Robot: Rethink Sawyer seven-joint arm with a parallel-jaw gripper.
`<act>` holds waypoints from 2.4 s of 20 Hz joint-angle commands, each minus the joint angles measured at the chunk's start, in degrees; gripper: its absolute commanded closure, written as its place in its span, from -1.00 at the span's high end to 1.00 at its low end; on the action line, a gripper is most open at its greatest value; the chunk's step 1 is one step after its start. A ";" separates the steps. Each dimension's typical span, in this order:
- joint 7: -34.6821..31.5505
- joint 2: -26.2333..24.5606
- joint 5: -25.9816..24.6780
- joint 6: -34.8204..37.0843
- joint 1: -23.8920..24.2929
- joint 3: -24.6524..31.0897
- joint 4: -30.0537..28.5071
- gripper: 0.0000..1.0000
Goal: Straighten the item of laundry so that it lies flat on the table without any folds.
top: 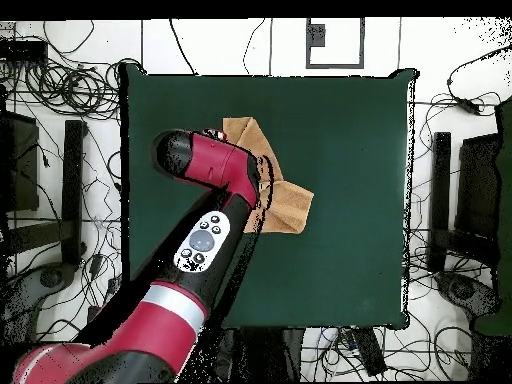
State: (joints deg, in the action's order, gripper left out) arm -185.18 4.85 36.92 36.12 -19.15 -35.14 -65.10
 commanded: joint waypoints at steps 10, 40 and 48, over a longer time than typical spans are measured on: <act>16.94 -1.72 -14.12 1.57 10.30 22.45 -3.11 1.00; 18.12 -0.44 -36.34 -3.56 24.06 37.09 -6.32 1.00; 12.64 -0.89 -37.34 -2.75 22.81 36.40 -5.39 1.00</act>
State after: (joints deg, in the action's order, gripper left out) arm -183.63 12.50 6.72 35.73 2.81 -2.54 -66.08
